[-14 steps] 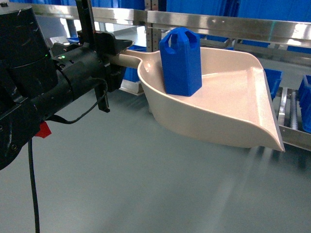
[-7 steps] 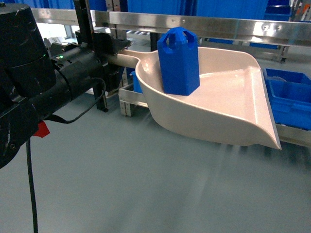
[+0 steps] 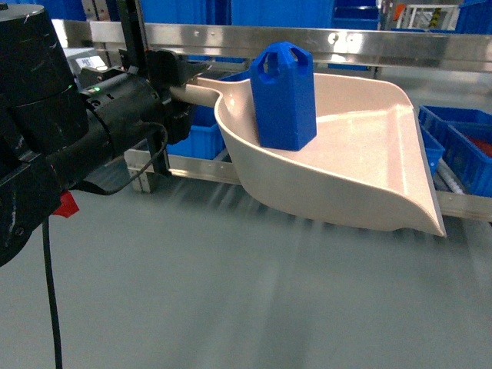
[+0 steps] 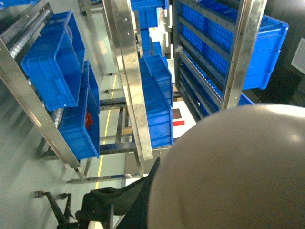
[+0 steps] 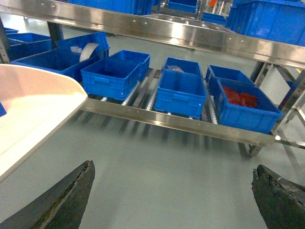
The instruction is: Place part in tray to right shelf
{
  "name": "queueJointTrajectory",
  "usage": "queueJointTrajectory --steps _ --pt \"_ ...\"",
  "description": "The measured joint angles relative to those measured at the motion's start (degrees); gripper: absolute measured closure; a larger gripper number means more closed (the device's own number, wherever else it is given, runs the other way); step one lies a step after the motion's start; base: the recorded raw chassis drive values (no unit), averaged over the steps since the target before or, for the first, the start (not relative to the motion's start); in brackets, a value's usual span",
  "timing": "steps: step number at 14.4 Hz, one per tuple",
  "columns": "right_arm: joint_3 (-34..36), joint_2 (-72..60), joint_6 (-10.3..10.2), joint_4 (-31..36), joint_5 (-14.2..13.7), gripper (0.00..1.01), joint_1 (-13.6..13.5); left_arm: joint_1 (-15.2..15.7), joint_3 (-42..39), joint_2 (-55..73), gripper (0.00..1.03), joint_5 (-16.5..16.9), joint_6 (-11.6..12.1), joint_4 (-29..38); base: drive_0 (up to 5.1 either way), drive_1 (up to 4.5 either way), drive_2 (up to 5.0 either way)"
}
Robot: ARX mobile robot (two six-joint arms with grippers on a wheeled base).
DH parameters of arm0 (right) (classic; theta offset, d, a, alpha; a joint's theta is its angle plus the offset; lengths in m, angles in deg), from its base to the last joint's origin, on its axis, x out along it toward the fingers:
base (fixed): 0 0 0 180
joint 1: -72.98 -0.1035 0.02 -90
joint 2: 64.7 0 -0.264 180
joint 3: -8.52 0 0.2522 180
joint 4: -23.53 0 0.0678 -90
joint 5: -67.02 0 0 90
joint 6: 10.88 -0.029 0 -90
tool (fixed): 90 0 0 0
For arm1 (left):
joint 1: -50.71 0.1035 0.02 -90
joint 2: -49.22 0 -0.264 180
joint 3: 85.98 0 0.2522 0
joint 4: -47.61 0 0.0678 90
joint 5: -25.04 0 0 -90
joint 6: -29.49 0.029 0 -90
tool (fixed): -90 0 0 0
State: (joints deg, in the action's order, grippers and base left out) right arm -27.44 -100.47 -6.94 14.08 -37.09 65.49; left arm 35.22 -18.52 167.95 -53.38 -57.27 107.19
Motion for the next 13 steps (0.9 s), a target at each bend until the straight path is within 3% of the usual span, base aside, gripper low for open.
queueJointTrajectory --steps 13 --pt "0.0 0.2 0.0 0.0 -0.1 0.03 0.0 0.1 0.0 0.0 0.91 -0.2 0.0 0.0 -2.1 -2.07 -2.1"
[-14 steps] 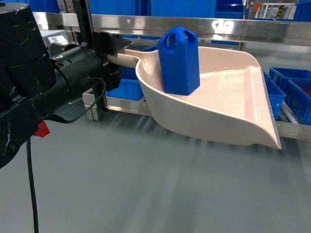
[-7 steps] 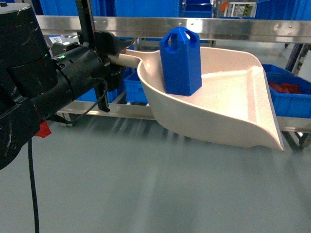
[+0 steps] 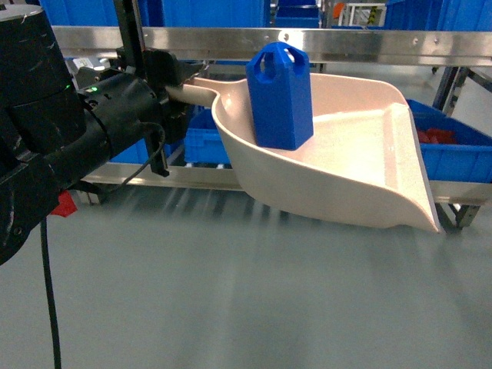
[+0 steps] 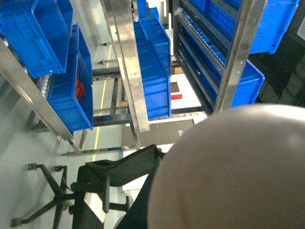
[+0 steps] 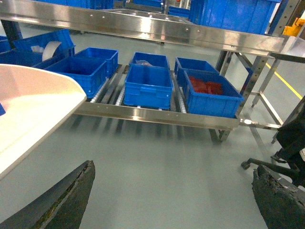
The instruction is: Place part in tray to right shelf
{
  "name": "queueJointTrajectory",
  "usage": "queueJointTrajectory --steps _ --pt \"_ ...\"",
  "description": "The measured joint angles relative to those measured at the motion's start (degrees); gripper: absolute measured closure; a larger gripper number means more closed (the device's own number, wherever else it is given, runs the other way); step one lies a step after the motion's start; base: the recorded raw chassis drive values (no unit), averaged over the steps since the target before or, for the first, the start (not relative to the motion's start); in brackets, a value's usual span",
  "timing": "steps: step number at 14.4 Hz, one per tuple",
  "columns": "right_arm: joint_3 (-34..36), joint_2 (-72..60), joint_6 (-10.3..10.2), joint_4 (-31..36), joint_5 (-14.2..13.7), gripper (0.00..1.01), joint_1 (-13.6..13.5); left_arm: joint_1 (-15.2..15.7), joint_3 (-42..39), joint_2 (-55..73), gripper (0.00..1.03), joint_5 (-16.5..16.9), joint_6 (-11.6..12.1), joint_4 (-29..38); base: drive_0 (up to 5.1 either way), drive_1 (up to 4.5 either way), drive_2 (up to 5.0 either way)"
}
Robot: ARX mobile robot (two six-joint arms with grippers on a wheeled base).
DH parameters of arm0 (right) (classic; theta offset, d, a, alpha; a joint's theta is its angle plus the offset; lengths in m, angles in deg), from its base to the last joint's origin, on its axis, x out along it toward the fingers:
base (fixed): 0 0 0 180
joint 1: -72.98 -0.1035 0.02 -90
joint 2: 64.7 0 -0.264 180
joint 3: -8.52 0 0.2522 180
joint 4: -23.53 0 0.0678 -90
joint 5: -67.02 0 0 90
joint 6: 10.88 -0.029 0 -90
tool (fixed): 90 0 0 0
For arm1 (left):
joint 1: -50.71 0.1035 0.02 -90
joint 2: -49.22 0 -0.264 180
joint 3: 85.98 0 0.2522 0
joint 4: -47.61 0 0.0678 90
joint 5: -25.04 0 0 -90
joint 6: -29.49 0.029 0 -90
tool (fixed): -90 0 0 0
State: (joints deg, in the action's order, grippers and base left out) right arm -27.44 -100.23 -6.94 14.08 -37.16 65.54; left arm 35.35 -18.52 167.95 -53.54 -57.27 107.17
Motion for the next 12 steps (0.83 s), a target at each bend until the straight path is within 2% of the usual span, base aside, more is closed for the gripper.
queueJointTrajectory --steps 12 --pt "0.0 0.0 0.0 0.0 0.0 0.03 0.0 -0.1 0.0 0.0 0.91 0.1 0.0 -0.1 -2.1 -2.07 -2.1"
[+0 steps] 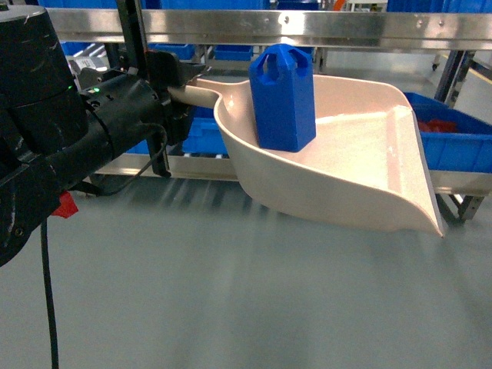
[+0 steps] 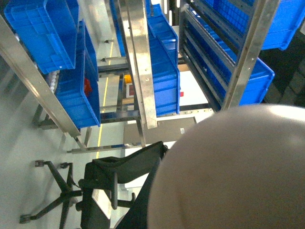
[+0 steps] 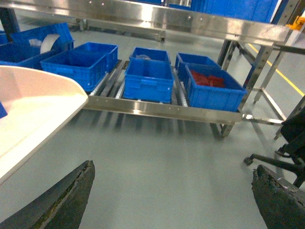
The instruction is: Place part in tray to right shelf
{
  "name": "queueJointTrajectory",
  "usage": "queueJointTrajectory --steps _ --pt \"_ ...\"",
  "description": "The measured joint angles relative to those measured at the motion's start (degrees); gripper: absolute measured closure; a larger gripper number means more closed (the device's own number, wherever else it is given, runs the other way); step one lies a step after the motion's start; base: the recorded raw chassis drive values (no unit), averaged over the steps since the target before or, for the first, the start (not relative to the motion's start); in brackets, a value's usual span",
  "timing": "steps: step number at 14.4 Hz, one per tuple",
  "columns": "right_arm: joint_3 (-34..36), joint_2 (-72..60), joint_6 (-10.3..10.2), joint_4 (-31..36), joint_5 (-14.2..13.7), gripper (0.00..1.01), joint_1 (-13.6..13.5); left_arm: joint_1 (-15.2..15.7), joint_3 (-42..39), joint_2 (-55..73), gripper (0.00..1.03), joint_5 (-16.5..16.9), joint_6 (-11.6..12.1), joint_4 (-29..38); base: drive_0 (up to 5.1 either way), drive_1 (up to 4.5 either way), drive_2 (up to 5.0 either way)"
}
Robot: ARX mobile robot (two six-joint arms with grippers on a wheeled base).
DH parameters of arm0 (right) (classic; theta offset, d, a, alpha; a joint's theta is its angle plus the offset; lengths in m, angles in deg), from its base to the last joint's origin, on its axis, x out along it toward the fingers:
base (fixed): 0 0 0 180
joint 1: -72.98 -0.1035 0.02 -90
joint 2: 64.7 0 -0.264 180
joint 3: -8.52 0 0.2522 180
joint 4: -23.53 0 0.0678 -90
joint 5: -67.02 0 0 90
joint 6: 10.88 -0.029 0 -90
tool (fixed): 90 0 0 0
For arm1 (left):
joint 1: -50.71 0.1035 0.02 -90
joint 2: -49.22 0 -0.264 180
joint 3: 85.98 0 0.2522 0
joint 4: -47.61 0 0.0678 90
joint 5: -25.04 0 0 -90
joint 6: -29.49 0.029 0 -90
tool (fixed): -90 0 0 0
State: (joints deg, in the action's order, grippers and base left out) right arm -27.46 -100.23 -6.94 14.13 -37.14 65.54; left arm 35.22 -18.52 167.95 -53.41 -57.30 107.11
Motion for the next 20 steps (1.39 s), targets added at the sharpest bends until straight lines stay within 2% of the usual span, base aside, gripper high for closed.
queueJointTrajectory --steps 11,20 --pt "0.0 0.0 0.0 0.0 0.0 0.03 0.0 0.0 0.0 0.0 0.91 0.0 0.0 0.1 -2.1 -2.07 -2.1" --pt "0.1 0.0 0.0 -0.1 0.0 0.03 0.0 0.0 -0.1 0.0 0.91 0.0 0.0 -0.1 0.0 0.00 0.0"
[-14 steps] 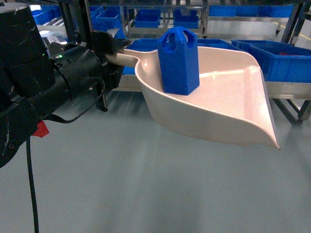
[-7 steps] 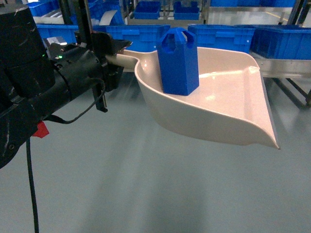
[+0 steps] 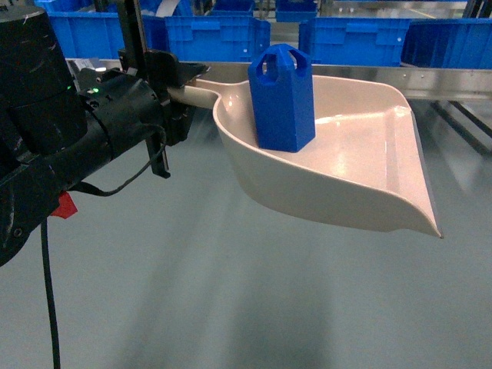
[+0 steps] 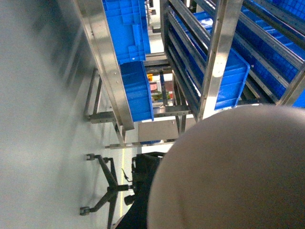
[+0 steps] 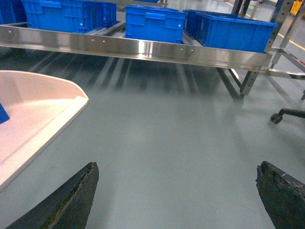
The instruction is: Place part in tray to right shelf
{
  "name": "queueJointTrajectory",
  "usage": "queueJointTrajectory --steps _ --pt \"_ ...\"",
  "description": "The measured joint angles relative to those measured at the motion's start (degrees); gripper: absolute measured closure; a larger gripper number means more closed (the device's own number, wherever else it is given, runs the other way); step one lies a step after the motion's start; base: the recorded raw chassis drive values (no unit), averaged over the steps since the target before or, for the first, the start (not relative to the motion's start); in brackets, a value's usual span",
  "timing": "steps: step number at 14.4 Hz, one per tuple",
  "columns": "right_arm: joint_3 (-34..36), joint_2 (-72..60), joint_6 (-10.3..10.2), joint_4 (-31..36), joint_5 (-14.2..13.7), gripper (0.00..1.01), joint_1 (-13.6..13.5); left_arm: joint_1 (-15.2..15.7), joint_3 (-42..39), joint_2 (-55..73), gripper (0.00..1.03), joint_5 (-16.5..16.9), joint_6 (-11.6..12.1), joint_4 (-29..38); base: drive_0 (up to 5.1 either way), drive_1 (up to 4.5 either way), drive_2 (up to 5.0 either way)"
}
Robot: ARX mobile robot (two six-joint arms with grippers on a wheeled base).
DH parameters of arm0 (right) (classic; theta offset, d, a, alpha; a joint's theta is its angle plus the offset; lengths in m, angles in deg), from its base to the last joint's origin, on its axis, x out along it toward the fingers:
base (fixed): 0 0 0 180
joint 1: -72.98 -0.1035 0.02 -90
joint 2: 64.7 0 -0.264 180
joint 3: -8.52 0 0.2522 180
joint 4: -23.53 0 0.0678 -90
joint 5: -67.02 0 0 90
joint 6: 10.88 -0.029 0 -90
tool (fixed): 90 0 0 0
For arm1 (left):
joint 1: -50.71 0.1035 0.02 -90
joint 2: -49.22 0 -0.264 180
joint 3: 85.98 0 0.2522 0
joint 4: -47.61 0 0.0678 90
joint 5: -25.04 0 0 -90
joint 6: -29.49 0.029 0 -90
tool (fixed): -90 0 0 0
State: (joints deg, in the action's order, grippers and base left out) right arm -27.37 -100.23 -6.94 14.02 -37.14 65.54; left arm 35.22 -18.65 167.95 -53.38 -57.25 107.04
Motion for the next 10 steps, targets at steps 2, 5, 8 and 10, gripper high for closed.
queueJointTrajectory --steps 2,5,8,10 --pt "0.0 0.0 0.0 0.0 0.0 0.03 0.0 0.0 0.0 0.0 0.91 0.0 0.0 0.0 0.0 0.00 0.0" --pt "0.0 0.0 0.0 0.1 0.0 0.03 0.0 0.0 0.0 0.0 0.91 0.1 0.0 0.3 0.0 0.00 0.0" --pt "0.0 0.0 0.0 0.1 0.0 0.03 0.0 0.2 0.0 0.0 0.91 -0.2 0.0 0.2 0.0 0.00 0.0" --pt "0.0 0.0 0.0 0.0 0.0 0.03 0.0 0.0 0.0 0.0 0.91 0.0 0.0 0.1 0.0 0.00 0.0"
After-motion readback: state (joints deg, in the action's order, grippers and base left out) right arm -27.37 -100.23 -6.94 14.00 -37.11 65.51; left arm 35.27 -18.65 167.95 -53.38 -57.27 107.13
